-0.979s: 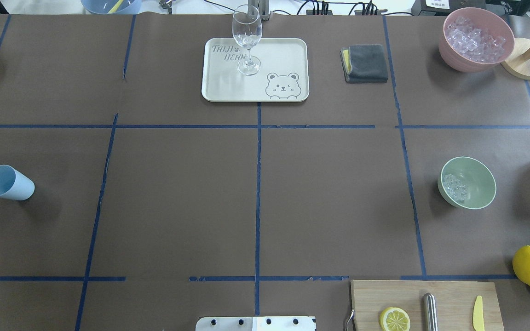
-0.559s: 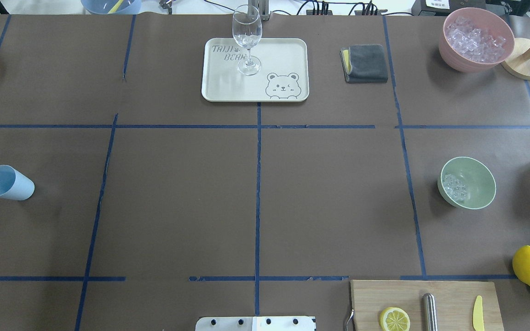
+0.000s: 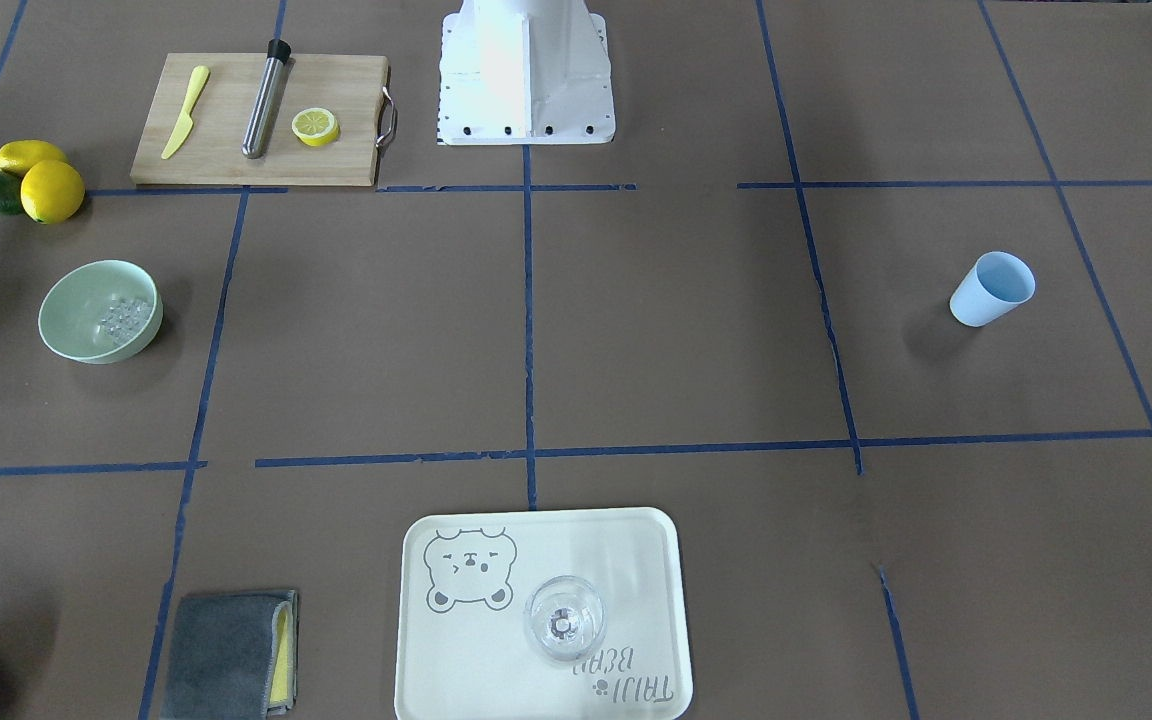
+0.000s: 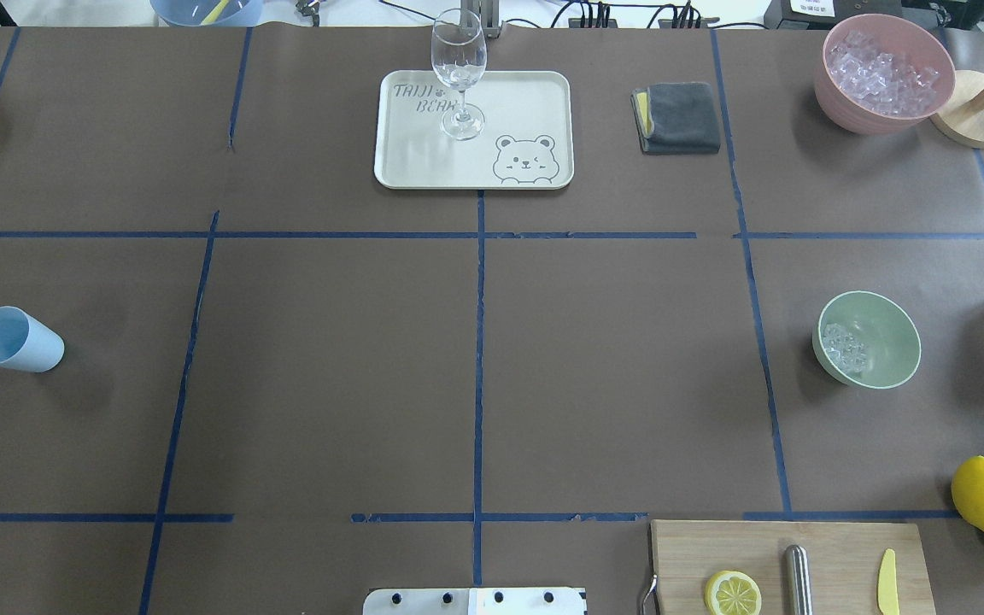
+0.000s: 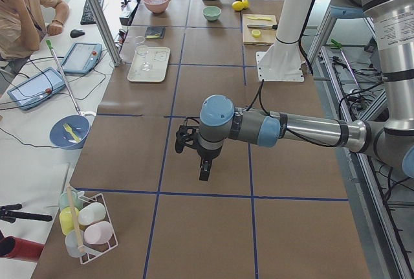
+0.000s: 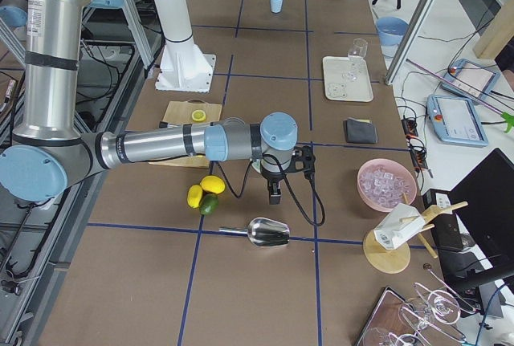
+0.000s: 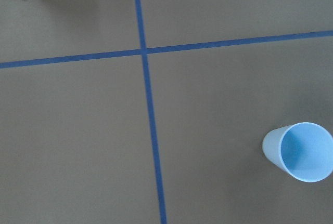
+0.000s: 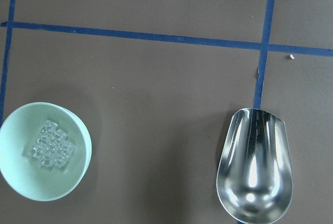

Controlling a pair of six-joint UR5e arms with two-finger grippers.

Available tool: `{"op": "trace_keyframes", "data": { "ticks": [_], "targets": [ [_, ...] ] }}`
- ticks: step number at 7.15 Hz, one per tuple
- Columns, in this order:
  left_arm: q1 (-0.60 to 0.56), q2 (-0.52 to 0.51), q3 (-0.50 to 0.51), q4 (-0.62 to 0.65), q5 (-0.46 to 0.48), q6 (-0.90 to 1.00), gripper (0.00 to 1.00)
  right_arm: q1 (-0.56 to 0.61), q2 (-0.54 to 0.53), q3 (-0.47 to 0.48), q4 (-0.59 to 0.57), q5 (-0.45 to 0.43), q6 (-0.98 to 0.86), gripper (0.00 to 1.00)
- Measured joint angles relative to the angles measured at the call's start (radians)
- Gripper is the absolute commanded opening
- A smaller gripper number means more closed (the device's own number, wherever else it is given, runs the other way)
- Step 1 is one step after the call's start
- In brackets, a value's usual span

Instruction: Pour ice into bowl

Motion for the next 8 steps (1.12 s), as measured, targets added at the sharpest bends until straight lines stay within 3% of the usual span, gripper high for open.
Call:
{"op": "trace_keyframes", "data": {
  "ticks": [1,3,5,8],
  "targets": [
    [-0.033,-0.003,-0.007,0.094,0.027,0.075,1.0,0.0,0.001,0.0,0.0,0.001,0.0,1.0],
    [-0.069,0.019,0.014,0.165,0.039,0.144,1.0,0.0,0.002,0.0,0.001,0.002,0.0,1.0],
    [-0.072,0.019,0.054,0.16,-0.019,0.153,1.0,0.0,0.0,-0.002,0.001,0.003,0.0,1.0],
    [-0.072,-0.069,0.132,0.167,-0.069,0.154,1.0,0.0,-0.001,-0.003,0.001,0.003,0.0,1.0]
  ]
}}
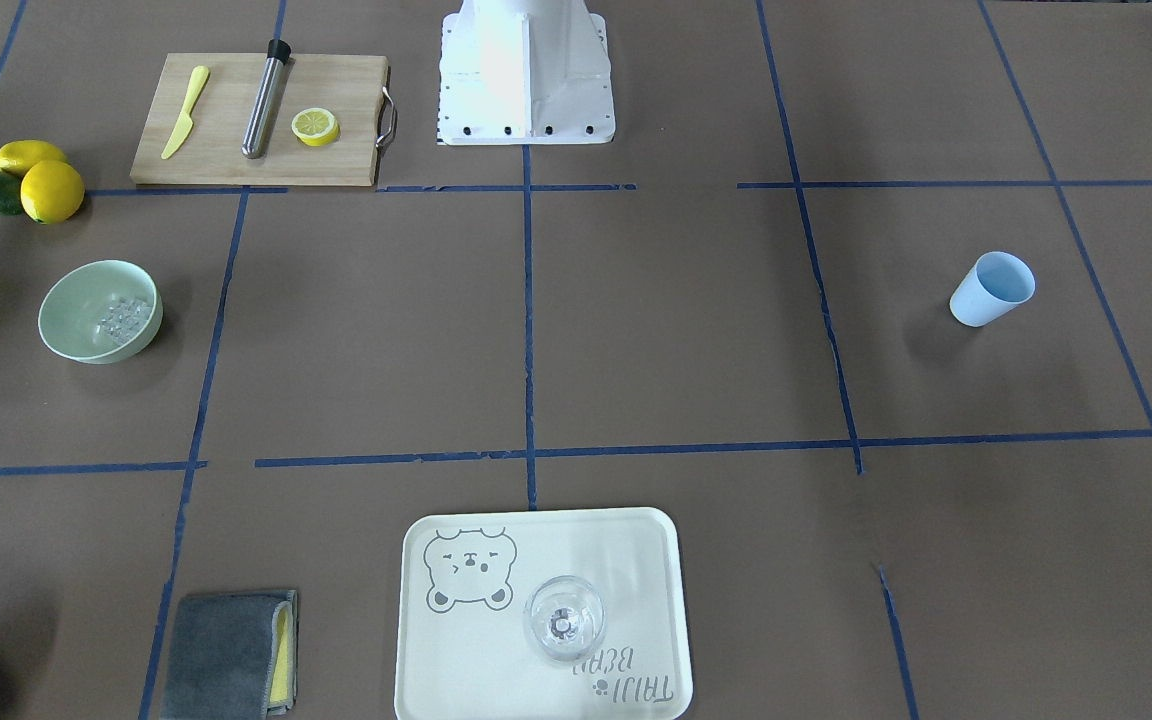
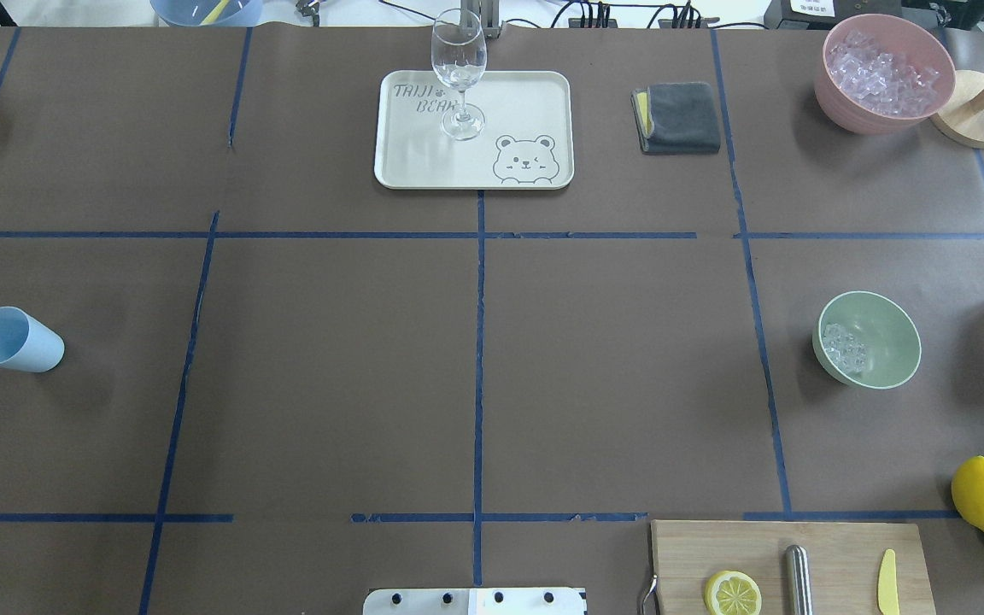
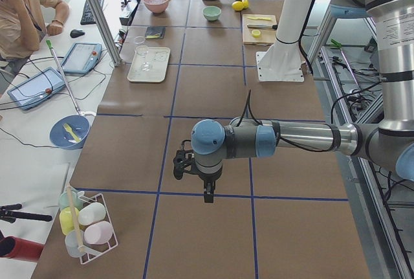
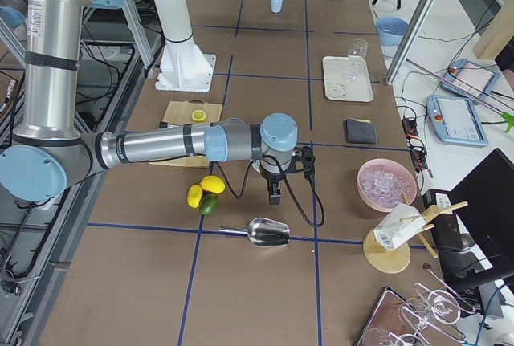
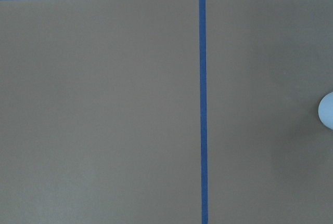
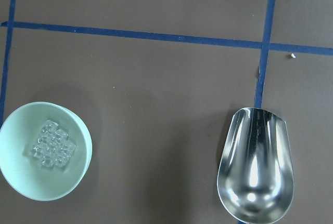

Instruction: Pour ice into bowl

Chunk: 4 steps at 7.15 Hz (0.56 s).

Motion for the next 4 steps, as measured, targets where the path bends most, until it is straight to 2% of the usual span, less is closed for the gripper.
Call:
{"op": "trace_keyframes", "data": {
  "ticks": [4],
  "targets": [
    [-0.003,0.032,-0.019,0.007,-0.02,-0.007,1.0,0.0,0.0,-0.002,0.0,-0.001,0.0,1.0]
  ]
}}
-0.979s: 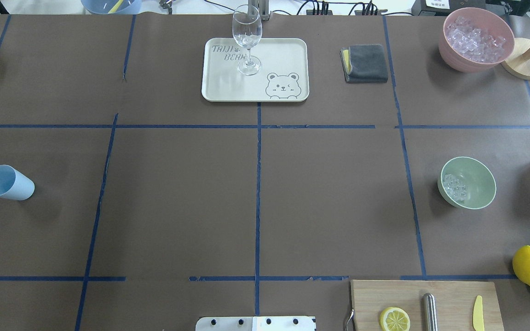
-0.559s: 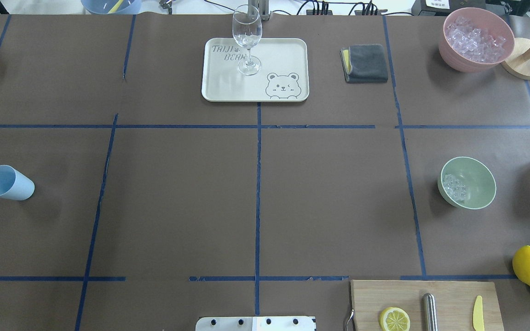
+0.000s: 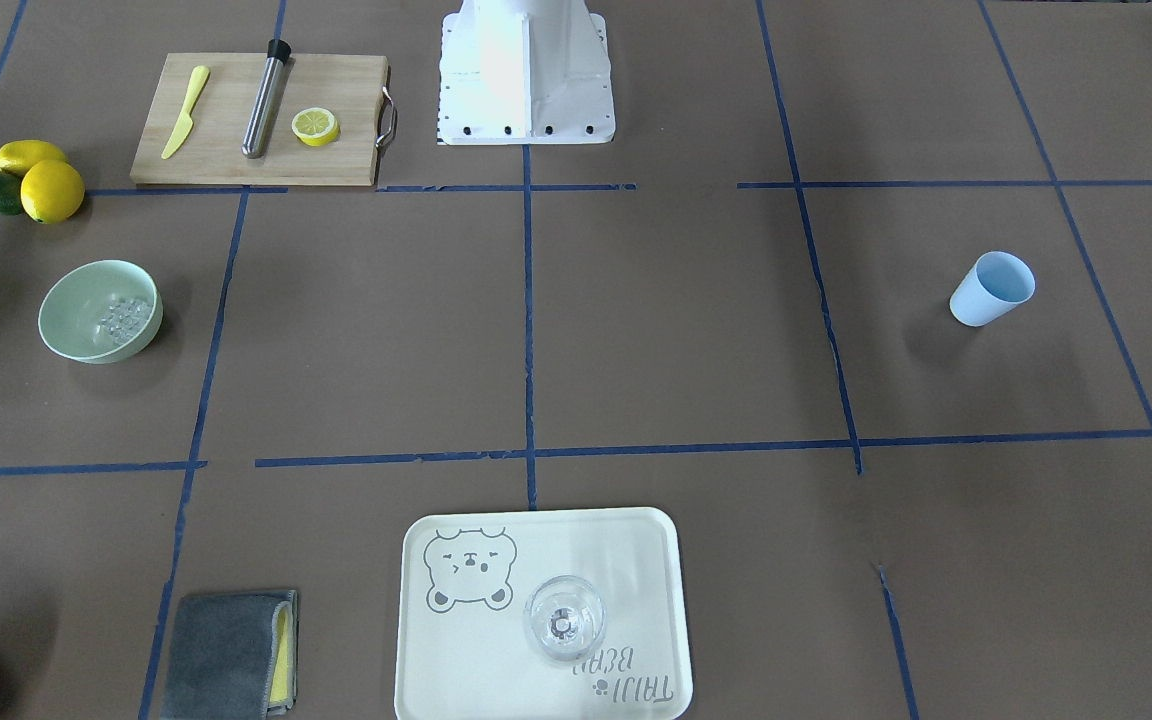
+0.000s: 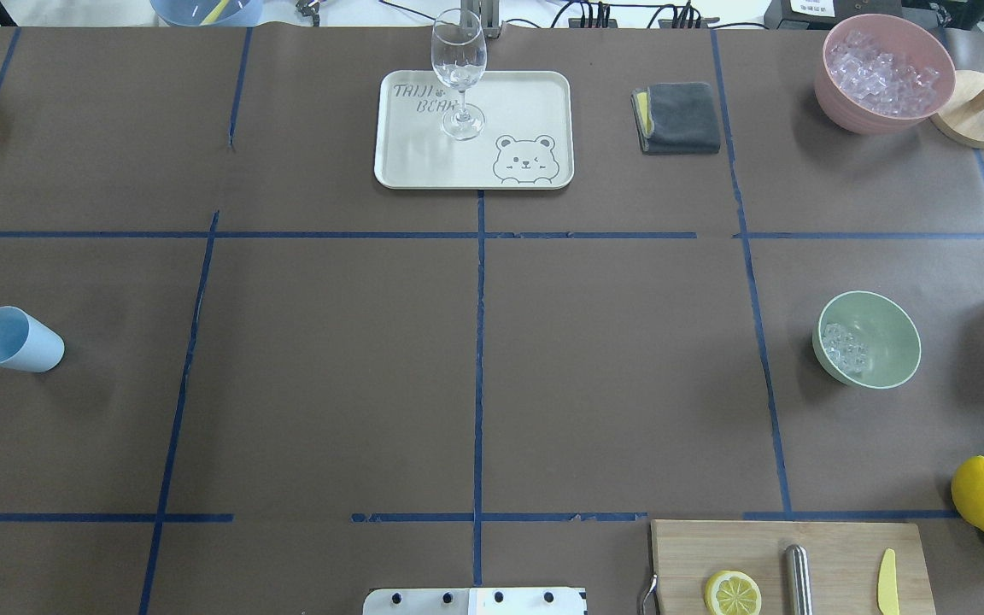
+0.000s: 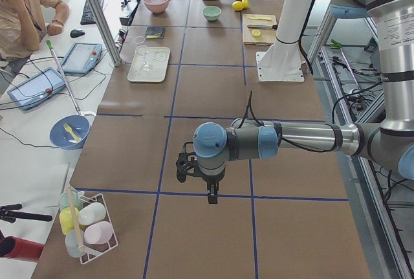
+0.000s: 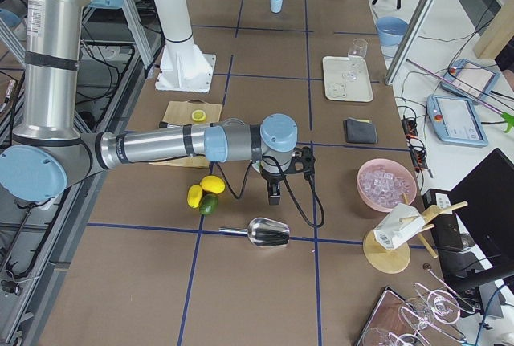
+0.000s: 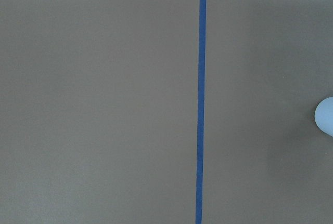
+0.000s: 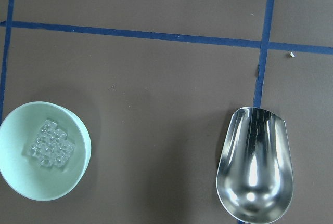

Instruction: Pour ice into bowl

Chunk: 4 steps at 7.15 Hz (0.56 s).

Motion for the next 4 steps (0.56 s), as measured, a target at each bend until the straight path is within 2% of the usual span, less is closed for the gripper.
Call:
{"op": "trace_keyframes", "data": {
  "ticks": [3,4],
  "targets": [
    [-0.002,0.051,-0.101,0.002,-0.012,0.0,1.0,0.0,-0.015,0.002,0.0,0.0,0.002,1.0],
    [-0.001,0.072,-0.103,0.003,-0.012,0.004,1.0,0.0,-0.02,0.008,0.0,0.001,0.001,1.0]
  ]
}}
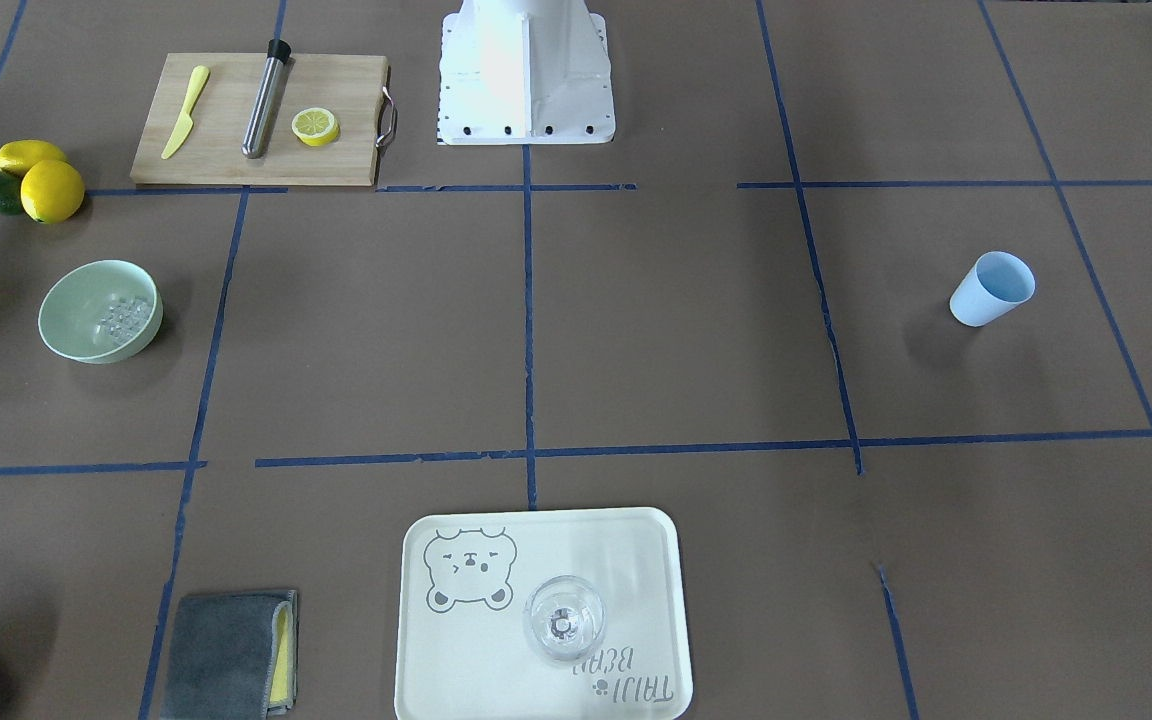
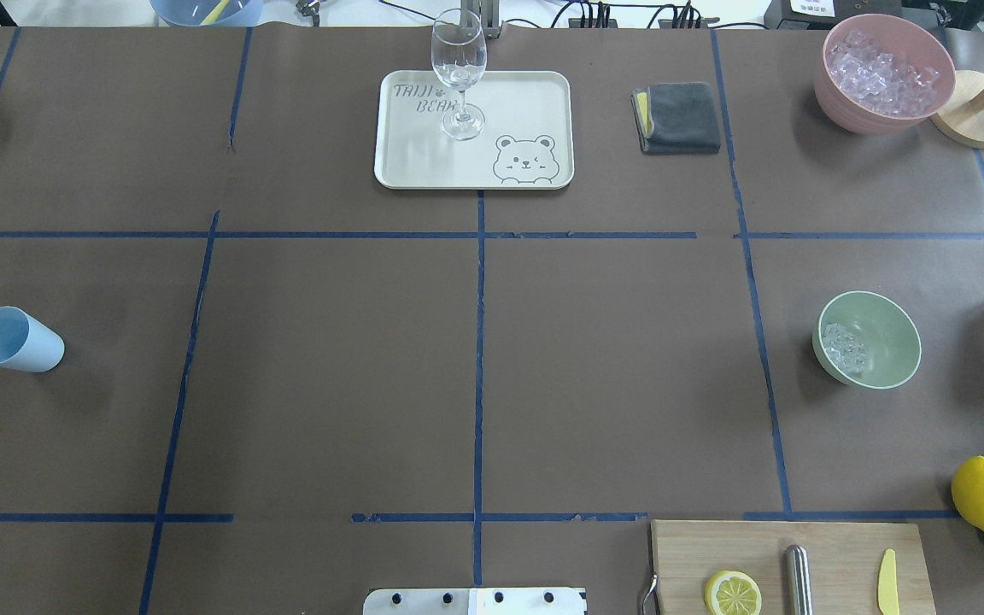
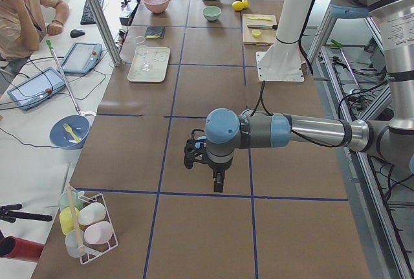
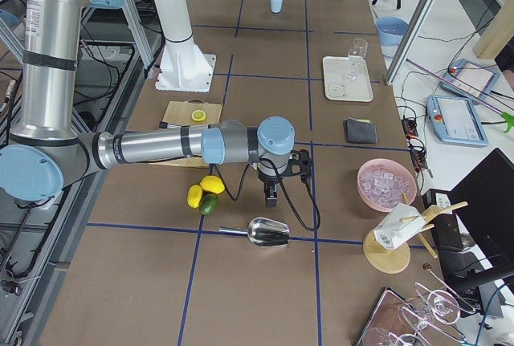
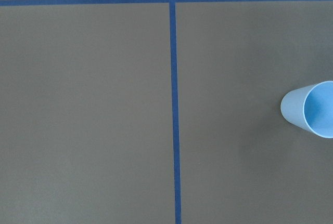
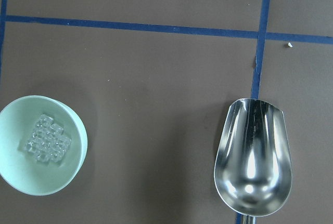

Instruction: Pour ice into bowl

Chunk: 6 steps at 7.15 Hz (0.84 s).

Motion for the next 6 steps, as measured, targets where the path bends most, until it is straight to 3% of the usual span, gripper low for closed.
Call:
{"op": "trace_keyframes", "data": {
  "ticks": [2,4,6],
  "targets": [
    [0.002,0.01,0.013,-0.001,-0.001,0.002,1.0,0.0,-0.005,0.008,0.004,-0.012,-0.011,1.0],
    [0.002,-0.001,0.033,-0.002,0.002,0.001,1.0,0.0,-0.027,0.012,0.045,-0.101,-0.04,1.0],
    [0.002,-0.013,0.044,-0.001,0.003,0.0,1.0,-0.004,-0.05,0.008,0.072,-0.136,-0.064,1.0]
  ]
}}
